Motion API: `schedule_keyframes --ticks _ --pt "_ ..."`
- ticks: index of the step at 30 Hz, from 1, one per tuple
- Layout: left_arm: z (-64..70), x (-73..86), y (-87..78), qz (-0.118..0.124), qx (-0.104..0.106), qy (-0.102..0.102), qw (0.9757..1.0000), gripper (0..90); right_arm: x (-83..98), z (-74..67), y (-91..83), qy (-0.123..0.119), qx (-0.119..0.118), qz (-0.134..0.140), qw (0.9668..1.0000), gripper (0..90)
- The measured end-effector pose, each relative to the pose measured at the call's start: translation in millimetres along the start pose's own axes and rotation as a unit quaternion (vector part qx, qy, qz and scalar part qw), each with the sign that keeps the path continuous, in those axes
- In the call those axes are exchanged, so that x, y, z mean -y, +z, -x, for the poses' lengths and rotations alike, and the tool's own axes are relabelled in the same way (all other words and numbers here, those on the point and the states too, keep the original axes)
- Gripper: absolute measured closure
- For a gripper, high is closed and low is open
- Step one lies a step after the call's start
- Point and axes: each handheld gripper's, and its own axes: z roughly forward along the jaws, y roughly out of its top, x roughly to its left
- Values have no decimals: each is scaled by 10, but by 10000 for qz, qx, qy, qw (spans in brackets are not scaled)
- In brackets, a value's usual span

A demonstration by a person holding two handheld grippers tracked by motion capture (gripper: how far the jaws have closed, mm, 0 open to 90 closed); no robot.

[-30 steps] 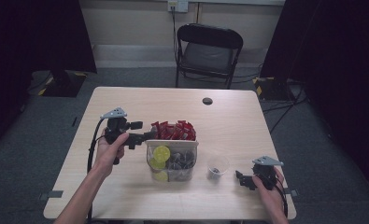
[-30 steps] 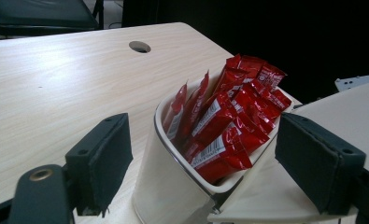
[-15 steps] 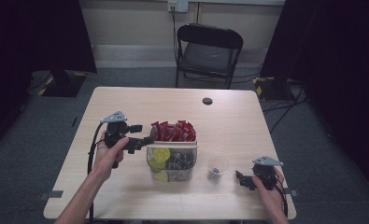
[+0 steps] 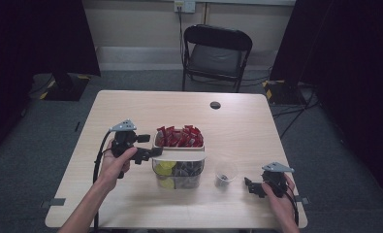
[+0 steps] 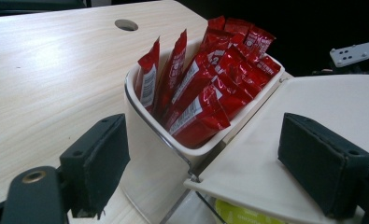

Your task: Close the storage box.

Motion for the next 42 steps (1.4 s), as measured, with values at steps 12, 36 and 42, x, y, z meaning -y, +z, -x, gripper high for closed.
schedule_keyframes --ticks 12,36,42 --pt "-27 83 54 -199 -105 54 9997 160 0 0 0 -1 1 1 10000 81" --pt "4 221 -180 -261 -257 133 9992 157 2 2 -2 -17 -9 4 10000 81" --pt "-149 312 -336 -211 -472 -33 9987 157 2 2 -2 -17 -10 5 10000 81"
